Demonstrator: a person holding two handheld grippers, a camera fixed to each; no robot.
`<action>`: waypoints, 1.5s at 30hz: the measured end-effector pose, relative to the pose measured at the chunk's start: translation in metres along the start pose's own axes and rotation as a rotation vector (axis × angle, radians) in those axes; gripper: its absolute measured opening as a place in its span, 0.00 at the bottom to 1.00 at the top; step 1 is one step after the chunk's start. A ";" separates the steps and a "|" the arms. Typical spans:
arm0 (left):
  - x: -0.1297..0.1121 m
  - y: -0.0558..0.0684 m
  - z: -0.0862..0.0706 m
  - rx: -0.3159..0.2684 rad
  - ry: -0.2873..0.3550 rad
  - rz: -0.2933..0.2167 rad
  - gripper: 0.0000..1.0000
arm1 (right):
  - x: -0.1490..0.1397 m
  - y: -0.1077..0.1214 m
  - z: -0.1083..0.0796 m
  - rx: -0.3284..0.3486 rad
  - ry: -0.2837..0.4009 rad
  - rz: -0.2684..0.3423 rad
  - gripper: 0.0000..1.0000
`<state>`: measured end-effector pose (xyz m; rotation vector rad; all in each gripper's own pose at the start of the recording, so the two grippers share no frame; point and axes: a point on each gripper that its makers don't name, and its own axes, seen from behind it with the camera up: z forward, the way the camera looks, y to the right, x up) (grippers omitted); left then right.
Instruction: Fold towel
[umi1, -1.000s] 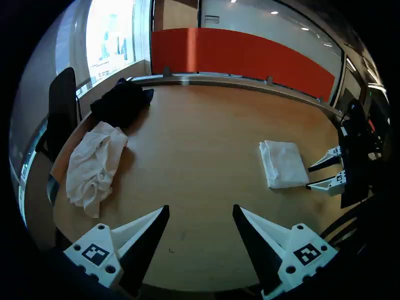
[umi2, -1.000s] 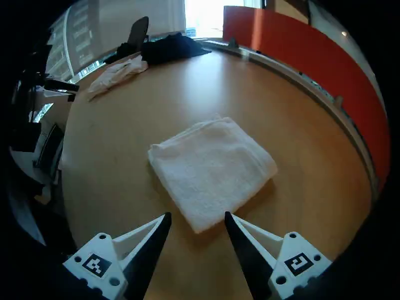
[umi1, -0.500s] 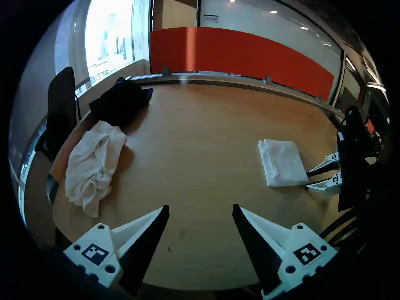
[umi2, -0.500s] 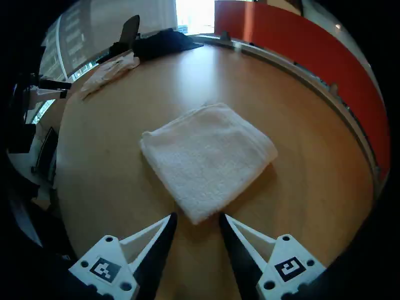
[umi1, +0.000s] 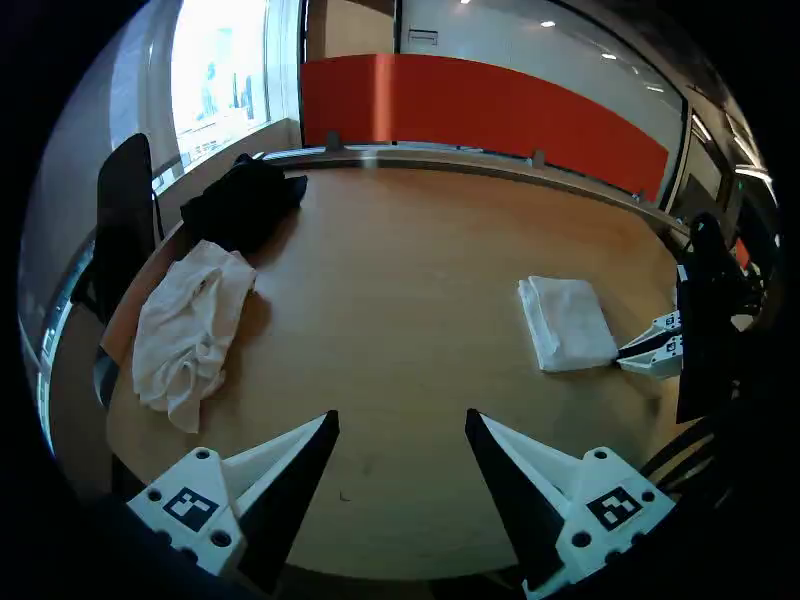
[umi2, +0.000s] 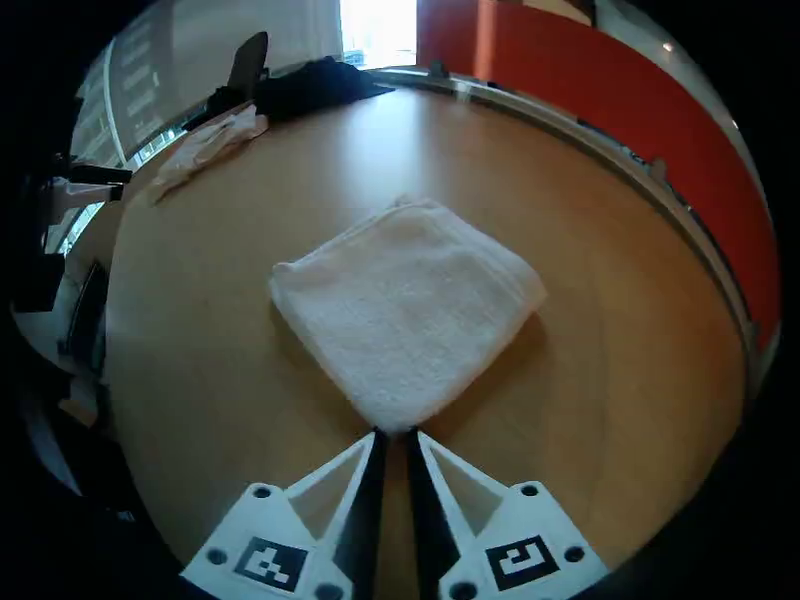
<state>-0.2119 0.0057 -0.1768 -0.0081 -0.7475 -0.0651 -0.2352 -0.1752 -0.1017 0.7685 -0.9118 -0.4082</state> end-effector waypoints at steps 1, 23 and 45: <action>0.000 0.000 0.000 -0.001 0.000 0.001 0.94 | 0.000 0.000 0.000 -0.001 0.000 0.000 0.08; 0.003 -0.001 0.008 -0.018 0.015 0.012 0.94 | 0.095 0.029 -0.043 -0.046 0.121 -0.086 0.03; 0.032 0.009 0.008 -0.043 0.066 0.044 0.94 | 0.184 0.078 -0.136 -0.076 0.263 -0.133 0.03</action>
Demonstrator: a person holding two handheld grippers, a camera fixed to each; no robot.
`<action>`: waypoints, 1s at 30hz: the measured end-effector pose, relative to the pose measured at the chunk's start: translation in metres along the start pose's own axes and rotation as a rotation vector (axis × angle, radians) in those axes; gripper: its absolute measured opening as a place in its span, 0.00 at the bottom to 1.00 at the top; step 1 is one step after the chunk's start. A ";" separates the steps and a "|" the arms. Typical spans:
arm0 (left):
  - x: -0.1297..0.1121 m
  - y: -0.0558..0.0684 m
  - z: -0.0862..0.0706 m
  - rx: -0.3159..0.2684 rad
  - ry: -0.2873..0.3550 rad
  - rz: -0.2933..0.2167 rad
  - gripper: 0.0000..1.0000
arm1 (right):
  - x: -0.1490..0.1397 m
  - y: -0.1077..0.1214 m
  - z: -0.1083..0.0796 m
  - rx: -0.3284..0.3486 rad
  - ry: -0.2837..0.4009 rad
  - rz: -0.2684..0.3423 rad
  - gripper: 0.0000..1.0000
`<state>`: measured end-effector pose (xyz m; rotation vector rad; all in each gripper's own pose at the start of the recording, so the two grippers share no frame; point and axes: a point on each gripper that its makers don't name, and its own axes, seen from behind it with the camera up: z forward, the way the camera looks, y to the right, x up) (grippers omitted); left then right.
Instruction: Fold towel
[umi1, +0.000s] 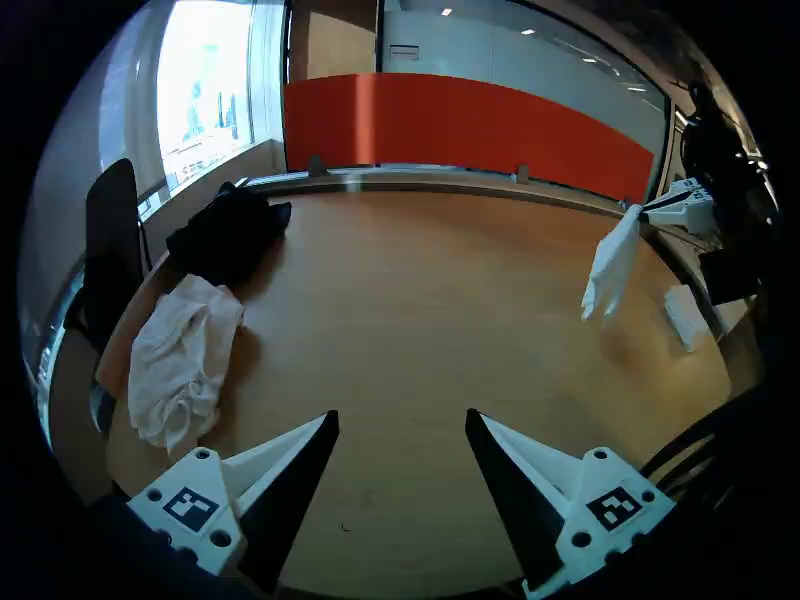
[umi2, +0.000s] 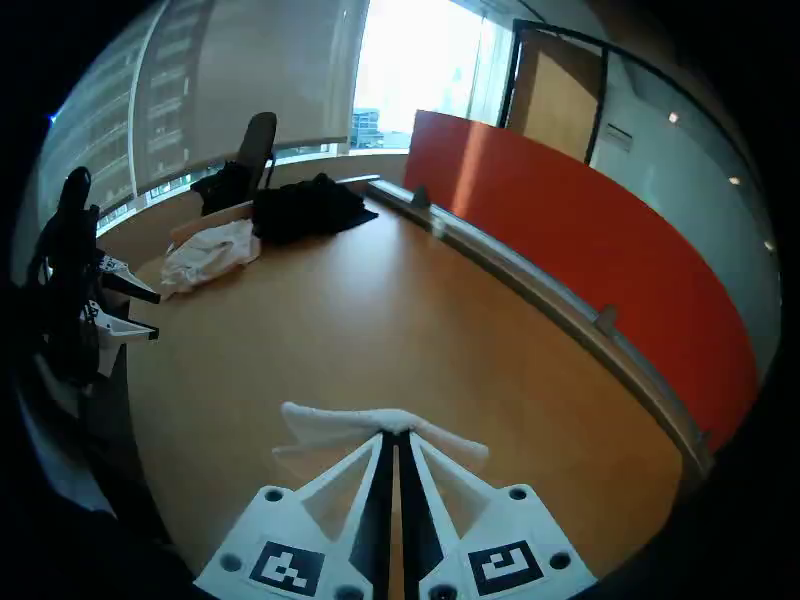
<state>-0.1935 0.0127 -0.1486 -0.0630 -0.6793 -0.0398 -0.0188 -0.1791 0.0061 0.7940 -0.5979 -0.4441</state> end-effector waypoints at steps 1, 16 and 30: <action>0.001 0.001 0.000 -0.002 0.001 0.000 0.94 | 0.000 0.005 -0.004 -0.005 0.002 0.003 0.03; 0.007 0.010 0.007 -0.013 0.007 -0.002 0.94 | -0.023 0.072 -0.047 -0.056 0.002 0.068 0.03; 0.009 0.014 0.010 -0.007 -0.007 0.020 0.94 | -0.069 0.141 -0.092 -0.137 -0.058 0.122 0.03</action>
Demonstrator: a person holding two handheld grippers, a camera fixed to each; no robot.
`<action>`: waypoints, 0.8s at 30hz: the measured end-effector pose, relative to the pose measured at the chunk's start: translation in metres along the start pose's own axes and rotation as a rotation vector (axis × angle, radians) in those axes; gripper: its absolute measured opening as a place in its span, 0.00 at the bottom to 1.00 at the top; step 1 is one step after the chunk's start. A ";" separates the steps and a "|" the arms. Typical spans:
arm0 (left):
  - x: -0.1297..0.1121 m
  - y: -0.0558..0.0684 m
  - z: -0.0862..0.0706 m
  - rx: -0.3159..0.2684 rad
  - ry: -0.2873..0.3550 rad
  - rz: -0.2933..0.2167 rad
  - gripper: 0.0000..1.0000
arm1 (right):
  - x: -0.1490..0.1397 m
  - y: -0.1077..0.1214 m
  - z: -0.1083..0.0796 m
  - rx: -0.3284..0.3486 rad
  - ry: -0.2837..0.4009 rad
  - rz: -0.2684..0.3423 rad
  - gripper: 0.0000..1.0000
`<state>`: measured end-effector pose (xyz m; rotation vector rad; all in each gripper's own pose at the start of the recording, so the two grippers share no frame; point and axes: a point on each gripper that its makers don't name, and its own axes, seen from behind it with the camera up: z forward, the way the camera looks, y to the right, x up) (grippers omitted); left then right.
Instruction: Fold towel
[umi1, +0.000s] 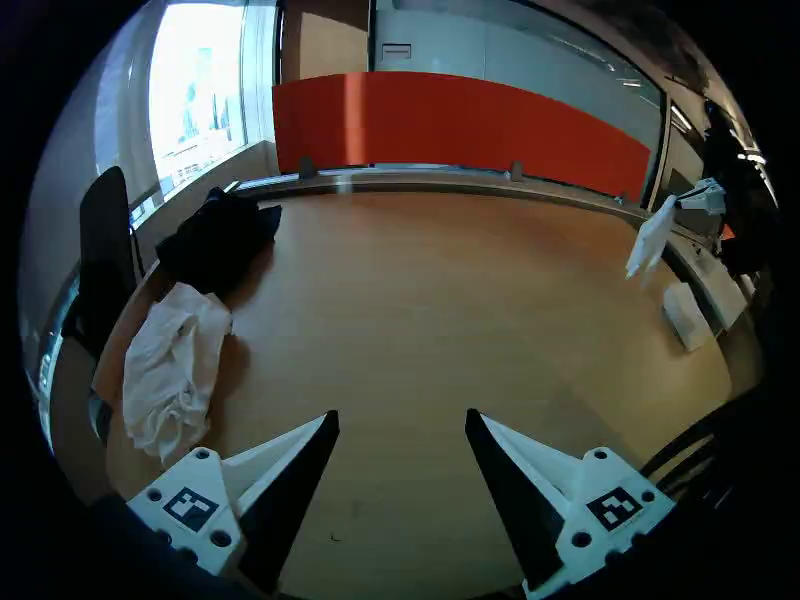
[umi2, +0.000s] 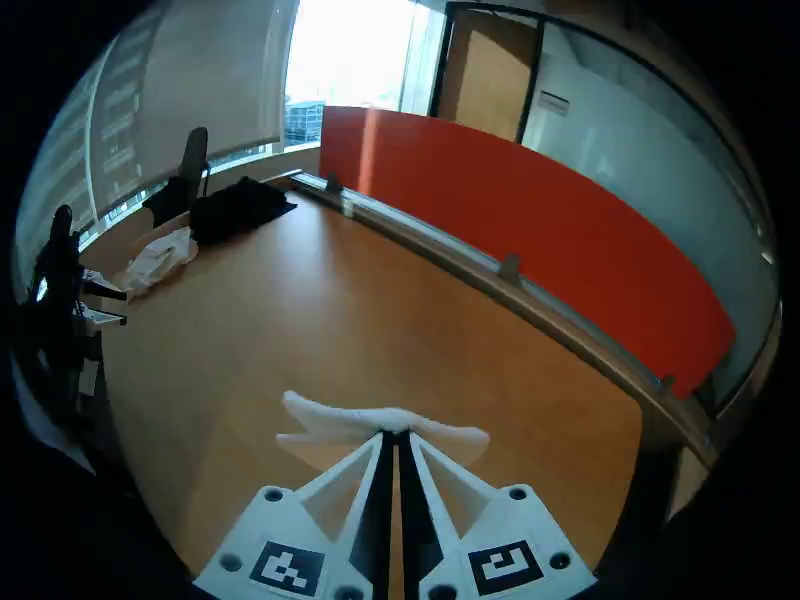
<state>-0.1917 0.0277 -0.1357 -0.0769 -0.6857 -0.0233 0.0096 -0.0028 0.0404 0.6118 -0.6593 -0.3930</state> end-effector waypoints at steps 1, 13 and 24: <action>0.000 0.001 0.000 0.000 -0.001 0.002 0.94 | -0.003 0.006 -0.002 -0.007 -0.004 0.004 0.03; 0.002 0.006 0.002 0.005 -0.011 0.014 0.94 | -0.036 0.070 -0.024 -0.084 -0.053 0.051 0.03; 0.004 0.012 0.002 0.008 -0.020 0.029 0.94 | -0.071 0.114 -0.039 -0.138 -0.109 0.090 0.03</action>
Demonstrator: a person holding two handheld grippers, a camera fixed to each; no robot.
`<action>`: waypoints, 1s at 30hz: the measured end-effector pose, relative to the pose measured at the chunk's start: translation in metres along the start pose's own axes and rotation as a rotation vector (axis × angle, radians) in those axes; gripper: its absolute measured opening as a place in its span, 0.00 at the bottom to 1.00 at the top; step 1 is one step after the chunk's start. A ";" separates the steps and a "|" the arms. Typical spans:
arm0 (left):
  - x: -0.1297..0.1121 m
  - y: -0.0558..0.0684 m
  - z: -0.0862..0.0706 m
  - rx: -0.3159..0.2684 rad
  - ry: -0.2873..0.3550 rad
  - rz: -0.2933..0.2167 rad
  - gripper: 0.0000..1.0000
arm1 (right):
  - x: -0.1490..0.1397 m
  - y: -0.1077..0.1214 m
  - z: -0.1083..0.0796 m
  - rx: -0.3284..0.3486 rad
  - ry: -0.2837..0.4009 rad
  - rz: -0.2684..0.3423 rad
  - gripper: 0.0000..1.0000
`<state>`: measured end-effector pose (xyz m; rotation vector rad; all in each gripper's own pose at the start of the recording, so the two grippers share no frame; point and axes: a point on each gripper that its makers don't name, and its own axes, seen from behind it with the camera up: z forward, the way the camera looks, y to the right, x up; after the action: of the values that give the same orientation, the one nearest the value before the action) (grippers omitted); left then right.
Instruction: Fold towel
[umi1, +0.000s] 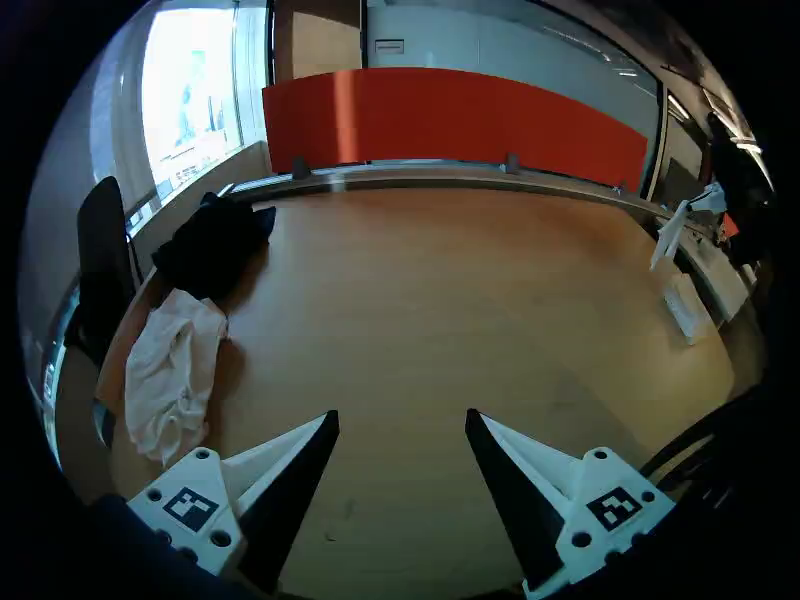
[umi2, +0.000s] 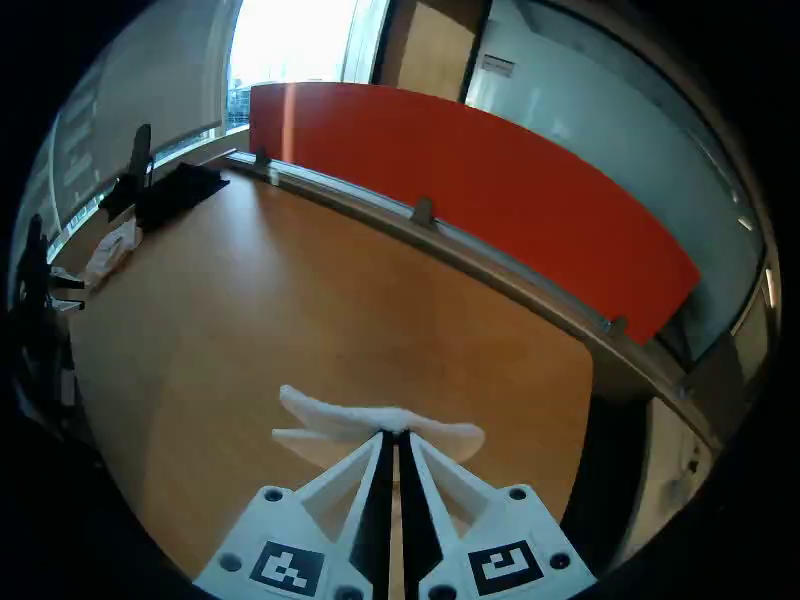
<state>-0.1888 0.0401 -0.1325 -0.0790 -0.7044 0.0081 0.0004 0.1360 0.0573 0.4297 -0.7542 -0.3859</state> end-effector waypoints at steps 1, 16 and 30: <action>0.001 0.001 0.000 0.000 0.000 0.002 0.94 | -0.003 0.004 -0.001 -0.004 -0.004 0.004 0.03; 0.009 0.010 0.002 -0.004 0.000 0.026 0.94 | -0.041 0.023 -0.023 -0.033 -0.035 0.047 0.03; 0.011 0.019 -0.001 -0.020 0.001 0.054 0.94 | -0.141 0.034 -0.052 -0.091 -0.150 0.137 0.03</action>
<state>-0.1795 0.0598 -0.1281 -0.1175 -0.7008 0.0529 -0.0496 0.2448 -0.0395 0.2636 -0.9033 -0.3252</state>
